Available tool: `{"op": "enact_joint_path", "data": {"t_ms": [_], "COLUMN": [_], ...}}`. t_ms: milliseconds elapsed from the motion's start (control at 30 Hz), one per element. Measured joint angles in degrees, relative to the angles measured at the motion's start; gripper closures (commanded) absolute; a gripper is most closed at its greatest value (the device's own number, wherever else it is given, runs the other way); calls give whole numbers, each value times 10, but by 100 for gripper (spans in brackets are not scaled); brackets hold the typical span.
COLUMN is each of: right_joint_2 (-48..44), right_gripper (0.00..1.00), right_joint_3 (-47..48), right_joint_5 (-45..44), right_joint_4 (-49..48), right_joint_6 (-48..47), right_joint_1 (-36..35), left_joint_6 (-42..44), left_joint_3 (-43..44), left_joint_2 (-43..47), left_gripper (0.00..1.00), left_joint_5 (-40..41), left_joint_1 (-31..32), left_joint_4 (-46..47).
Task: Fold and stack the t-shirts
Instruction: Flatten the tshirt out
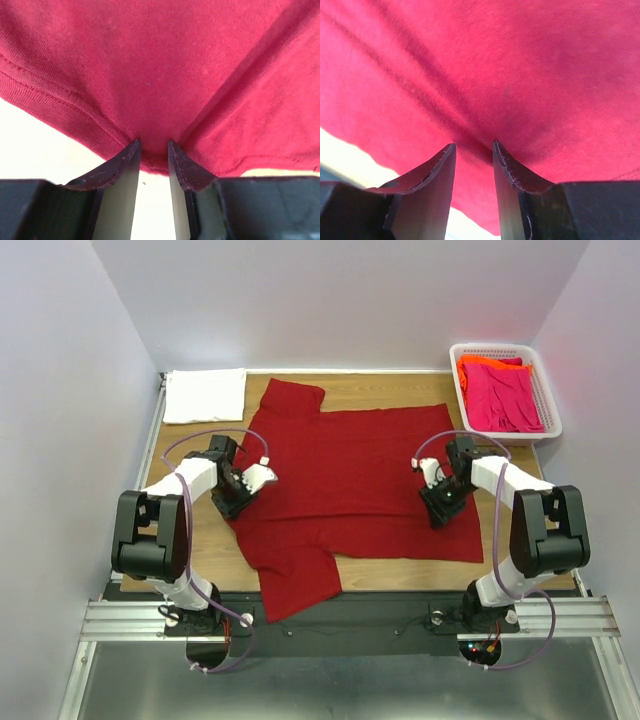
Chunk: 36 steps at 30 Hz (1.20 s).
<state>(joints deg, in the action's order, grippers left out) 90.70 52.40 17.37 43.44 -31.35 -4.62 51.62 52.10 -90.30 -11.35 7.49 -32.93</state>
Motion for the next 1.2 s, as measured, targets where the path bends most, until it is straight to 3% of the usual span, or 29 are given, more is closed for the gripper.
{"op": "enact_joint_path", "data": {"t_ms": [133, 233, 367, 567, 733, 1000, 1200], "right_joint_2": [1, 0, 37, 234, 386, 492, 505], "right_gripper": [50, 48, 48, 50, 51, 54, 50], "right_joint_3": [14, 62, 225, 503, 660, 767, 756], "right_joint_5": [16, 28, 38, 9, -40, -111, -161], "right_joint_4": [84, 131, 133, 50, 12, -62, -89], "right_joint_6": [-33, -40, -25, 30, 79, 158, 188], "right_joint_1": [-3, 0, 22, 62, 68, 56, 52], "left_joint_6": [29, 35, 9, -90, -170, -259, -288], "left_joint_3": [17, 80, 234, 448, 506, 578, 604], "left_joint_2": [8, 9, -12, -128, -219, -322, -350], "left_gripper": [54, 49, 43, 41, 41, 41, 41], "left_joint_5": [-12, -35, -84, -140, -135, -131, -130], "left_joint_1": [-5, -12, -16, -16, -16, -16, -15], "left_joint_4": [-62, -108, -113, -60, 9, 63, 88]}}
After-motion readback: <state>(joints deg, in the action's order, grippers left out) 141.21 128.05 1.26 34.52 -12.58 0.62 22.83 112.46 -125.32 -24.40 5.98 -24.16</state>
